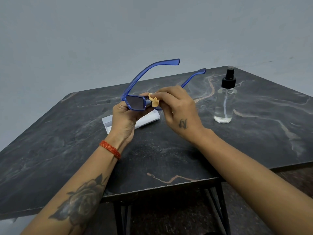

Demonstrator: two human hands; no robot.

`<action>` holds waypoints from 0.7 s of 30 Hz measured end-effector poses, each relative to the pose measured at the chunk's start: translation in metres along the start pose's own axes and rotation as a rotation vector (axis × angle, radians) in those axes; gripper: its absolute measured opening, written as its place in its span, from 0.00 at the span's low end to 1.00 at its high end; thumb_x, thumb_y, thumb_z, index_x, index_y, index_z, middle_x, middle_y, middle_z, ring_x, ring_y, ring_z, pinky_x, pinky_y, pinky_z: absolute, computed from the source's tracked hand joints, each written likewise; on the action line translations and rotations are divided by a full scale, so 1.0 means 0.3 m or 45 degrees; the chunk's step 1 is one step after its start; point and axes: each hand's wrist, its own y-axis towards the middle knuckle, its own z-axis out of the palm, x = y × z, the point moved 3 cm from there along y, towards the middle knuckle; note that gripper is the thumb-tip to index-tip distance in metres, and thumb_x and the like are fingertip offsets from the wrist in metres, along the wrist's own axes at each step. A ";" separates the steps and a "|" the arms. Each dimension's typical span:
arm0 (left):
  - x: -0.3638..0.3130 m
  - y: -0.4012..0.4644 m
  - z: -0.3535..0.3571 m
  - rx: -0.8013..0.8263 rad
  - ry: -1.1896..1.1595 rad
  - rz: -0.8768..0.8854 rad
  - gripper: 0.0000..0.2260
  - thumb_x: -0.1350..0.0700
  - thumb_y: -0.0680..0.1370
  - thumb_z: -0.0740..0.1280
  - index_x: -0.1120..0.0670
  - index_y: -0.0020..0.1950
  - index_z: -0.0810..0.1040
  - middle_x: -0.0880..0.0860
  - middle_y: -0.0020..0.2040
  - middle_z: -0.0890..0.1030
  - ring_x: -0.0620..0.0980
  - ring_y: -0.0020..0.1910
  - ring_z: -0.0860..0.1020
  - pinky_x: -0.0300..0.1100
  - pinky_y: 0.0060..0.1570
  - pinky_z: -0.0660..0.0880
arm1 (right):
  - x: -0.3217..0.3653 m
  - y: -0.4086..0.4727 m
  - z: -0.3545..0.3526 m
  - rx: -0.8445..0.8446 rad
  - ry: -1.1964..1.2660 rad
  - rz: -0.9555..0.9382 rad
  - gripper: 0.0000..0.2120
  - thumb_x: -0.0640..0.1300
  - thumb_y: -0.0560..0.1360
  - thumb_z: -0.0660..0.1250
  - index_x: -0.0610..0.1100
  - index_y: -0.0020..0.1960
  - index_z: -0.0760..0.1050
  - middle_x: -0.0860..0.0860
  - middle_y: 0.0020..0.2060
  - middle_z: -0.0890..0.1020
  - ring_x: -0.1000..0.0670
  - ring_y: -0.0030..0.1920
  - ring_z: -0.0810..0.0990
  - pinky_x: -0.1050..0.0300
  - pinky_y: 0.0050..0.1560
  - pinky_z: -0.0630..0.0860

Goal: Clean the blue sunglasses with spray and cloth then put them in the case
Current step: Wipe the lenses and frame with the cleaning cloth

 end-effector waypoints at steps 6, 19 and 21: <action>0.000 -0.005 -0.001 0.006 -0.036 0.022 0.06 0.64 0.64 0.71 0.56 0.38 0.84 0.52 0.39 0.85 0.50 0.41 0.83 0.41 0.43 0.80 | 0.001 -0.006 -0.012 0.013 0.124 0.073 0.12 0.27 0.64 0.67 0.38 0.44 0.80 0.47 0.39 0.82 0.48 0.41 0.78 0.58 0.41 0.73; -0.006 -0.010 0.000 0.049 0.054 0.014 0.07 0.62 0.63 0.72 0.55 0.40 0.85 0.52 0.41 0.85 0.53 0.45 0.83 0.42 0.45 0.80 | 0.016 -0.010 0.007 0.030 -0.073 -0.024 0.12 0.29 0.69 0.66 0.34 0.52 0.79 0.40 0.46 0.83 0.40 0.46 0.80 0.48 0.46 0.78; -0.004 -0.008 0.000 0.048 0.048 0.023 0.08 0.63 0.64 0.72 0.55 0.40 0.85 0.52 0.42 0.85 0.52 0.45 0.83 0.42 0.45 0.79 | 0.016 -0.009 0.007 0.032 -0.037 -0.014 0.13 0.28 0.69 0.65 0.35 0.51 0.79 0.41 0.45 0.83 0.40 0.46 0.80 0.51 0.46 0.76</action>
